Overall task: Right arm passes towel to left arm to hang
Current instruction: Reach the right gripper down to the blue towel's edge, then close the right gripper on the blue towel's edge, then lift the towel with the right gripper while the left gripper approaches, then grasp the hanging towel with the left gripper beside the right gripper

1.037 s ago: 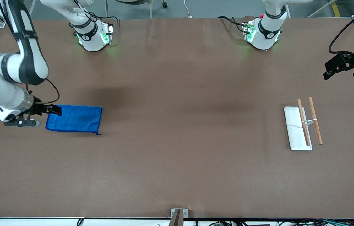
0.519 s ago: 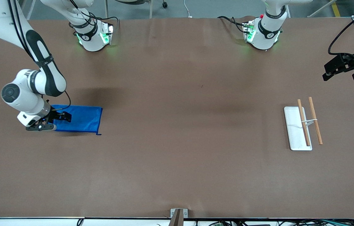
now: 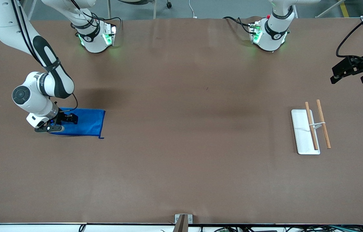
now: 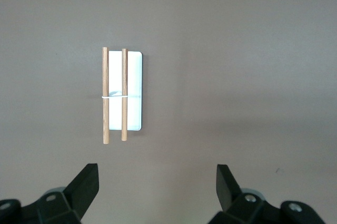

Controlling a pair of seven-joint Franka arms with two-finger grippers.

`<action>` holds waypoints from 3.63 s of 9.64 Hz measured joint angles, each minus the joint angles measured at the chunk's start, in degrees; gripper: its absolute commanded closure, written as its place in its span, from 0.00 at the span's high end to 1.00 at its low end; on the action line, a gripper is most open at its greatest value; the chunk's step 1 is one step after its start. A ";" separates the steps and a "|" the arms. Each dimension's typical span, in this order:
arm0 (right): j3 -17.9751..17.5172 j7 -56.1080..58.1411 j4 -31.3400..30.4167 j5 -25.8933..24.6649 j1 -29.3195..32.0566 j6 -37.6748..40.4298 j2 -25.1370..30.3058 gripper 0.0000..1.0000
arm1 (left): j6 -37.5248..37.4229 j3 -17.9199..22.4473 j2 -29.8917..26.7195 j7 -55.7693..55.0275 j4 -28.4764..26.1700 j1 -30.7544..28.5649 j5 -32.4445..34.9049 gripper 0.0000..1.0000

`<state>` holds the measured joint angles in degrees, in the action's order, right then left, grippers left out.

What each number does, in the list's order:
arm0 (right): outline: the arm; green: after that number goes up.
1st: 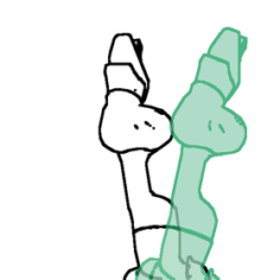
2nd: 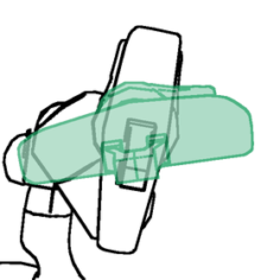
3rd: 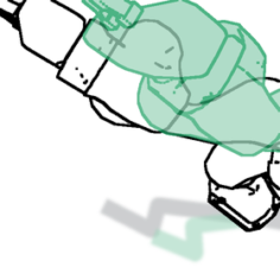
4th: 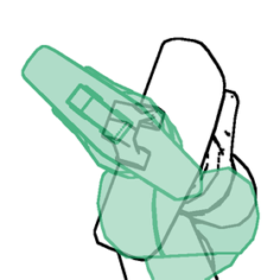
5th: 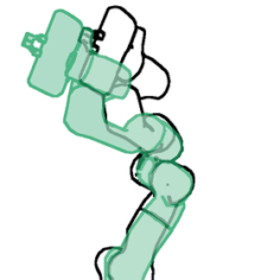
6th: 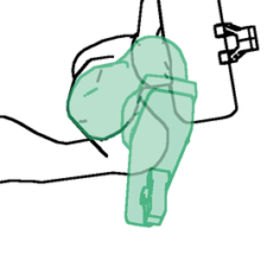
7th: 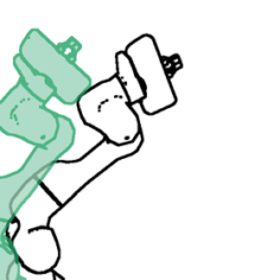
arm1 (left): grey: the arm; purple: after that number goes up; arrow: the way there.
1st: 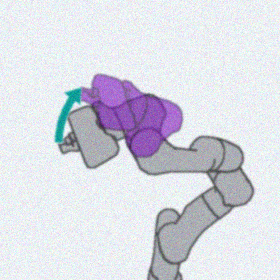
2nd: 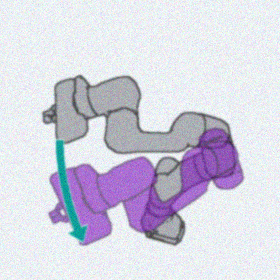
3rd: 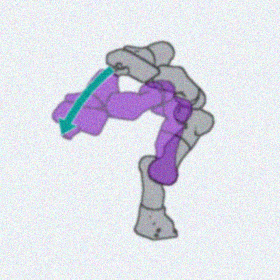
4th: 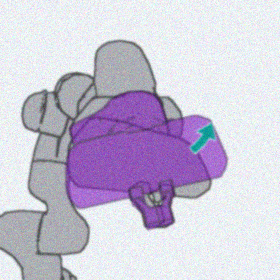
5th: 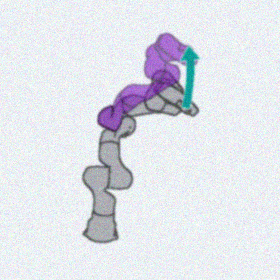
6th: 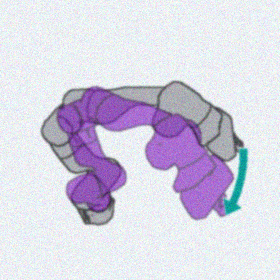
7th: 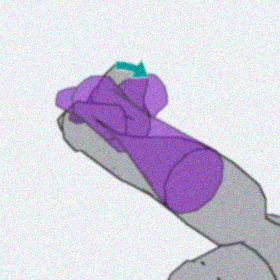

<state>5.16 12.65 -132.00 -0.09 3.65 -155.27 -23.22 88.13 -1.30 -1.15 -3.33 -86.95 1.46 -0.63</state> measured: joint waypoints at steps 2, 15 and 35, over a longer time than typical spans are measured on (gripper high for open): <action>-0.07 0.00 -0.09 0.05 0.01 -0.06 0.31 0.11 | 0.00 0.00 0.04 0.00 0.00 0.00 0.00 0.99; -2.56 -16.87 21.82 6.61 -16.20 39.06 10.28 0.00 | 0.17 0.00 -0.07 0.00 0.50 -0.01 0.00 1.00; -4.54 9.35 35.34 124.94 -49.94 20.16 9.43 0.00 | -9.88 0.94 0.33 30.71 -30.85 -5.18 -69.09 0.87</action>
<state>0.62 22.00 -96.67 124.84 -46.29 -135.11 -13.79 78.24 -0.36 -0.81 27.38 -117.80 -3.72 -69.71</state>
